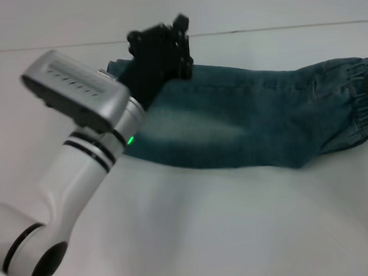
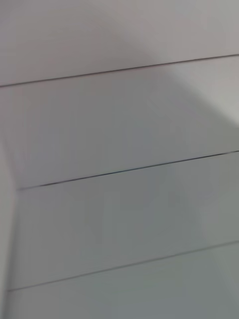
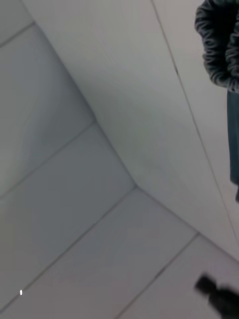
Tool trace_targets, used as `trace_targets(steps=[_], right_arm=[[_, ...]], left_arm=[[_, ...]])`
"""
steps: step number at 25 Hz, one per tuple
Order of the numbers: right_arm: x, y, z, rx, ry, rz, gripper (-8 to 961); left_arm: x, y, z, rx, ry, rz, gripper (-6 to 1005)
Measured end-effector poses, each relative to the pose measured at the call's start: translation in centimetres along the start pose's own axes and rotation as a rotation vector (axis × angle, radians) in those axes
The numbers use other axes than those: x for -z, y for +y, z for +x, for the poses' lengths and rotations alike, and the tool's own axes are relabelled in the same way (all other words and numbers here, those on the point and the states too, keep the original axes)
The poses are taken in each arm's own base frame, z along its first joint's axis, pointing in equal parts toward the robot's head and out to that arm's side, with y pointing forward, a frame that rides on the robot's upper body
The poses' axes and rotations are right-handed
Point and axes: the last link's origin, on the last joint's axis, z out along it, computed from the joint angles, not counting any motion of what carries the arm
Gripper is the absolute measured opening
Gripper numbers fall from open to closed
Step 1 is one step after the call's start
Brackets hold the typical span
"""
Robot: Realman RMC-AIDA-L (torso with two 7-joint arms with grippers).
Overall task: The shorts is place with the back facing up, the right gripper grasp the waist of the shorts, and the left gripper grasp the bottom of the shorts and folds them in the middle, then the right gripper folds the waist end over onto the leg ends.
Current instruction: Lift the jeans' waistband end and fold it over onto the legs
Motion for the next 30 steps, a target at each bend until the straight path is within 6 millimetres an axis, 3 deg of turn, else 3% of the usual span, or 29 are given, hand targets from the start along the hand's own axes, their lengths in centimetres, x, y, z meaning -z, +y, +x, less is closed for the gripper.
trace_targets(steps=[6, 15, 21, 25, 30], right_arm=[[0.6, 2.0, -0.9, 0.009, -0.028, -0.128, 123], [2.5, 4.2, -2.5, 0.019, -0.068, -0.266, 121], [3.8, 5.1, -3.4, 0.036, -0.106, -0.323, 120], [2.3, 6.2, -5.0, 0.060, -0.089, -0.370, 120], [-2.6, 7.7, -6.6, 0.096, 0.001, -0.413, 120]], left_arm=[[-1.4, 1.1, -2.6, -0.017, -0.233, -0.056, 5], [-0.5, 2.5, -4.6, -0.048, -0.365, -0.121, 6], [-0.2, 4.6, -5.5, -0.080, -0.451, -0.222, 5], [0.3, 6.7, -5.4, -0.070, -0.461, -0.284, 4], [0.6, 8.3, -4.9, -0.046, -0.445, -0.320, 3]])
